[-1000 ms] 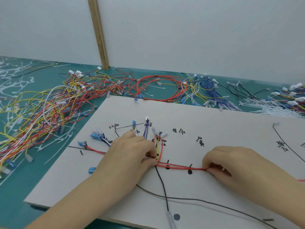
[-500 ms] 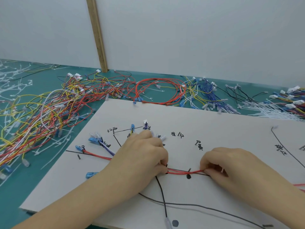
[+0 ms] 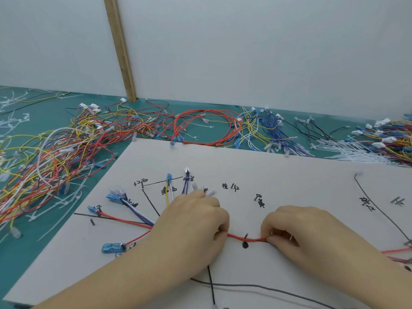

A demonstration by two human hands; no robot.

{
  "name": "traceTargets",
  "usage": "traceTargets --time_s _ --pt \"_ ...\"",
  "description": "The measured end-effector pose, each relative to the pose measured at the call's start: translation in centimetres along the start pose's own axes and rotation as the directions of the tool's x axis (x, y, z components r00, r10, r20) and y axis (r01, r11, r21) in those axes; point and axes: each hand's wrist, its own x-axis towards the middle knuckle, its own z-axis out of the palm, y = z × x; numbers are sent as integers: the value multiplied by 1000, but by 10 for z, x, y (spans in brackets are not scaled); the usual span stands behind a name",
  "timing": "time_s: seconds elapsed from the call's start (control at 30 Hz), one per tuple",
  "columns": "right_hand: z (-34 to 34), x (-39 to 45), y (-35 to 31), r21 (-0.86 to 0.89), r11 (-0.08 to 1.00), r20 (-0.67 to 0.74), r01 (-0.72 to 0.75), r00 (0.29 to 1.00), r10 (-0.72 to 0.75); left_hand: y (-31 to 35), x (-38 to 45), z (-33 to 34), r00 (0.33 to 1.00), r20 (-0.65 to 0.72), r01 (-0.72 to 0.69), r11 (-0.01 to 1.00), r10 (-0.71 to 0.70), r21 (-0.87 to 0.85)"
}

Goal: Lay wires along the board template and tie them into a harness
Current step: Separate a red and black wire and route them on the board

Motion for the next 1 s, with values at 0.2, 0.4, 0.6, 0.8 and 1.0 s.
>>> traceTargets --time_s 0.2,0.4,0.6,0.8,1.0 --pt "-1 -1 -2 16 1000 13 24 1000 -24 -1 4 0 998 44 40 999 -39 -28" --pt "0 -2 -3 1 1000 8 29 1000 -29 -6 10 1 992 120 -25 998 33 -64" --pt "1 6 -13 -13 1000 9 11 1000 -11 1 12 12 991 90 -89 993 95 -77" --pt "9 9 -23 -9 1000 -33 0 999 0 6 9 16 997 47 -48 991 54 -126" --pt "14 10 -27 -58 997 -24 -52 998 50 5 8 15 993 47 -96 980 105 -173"
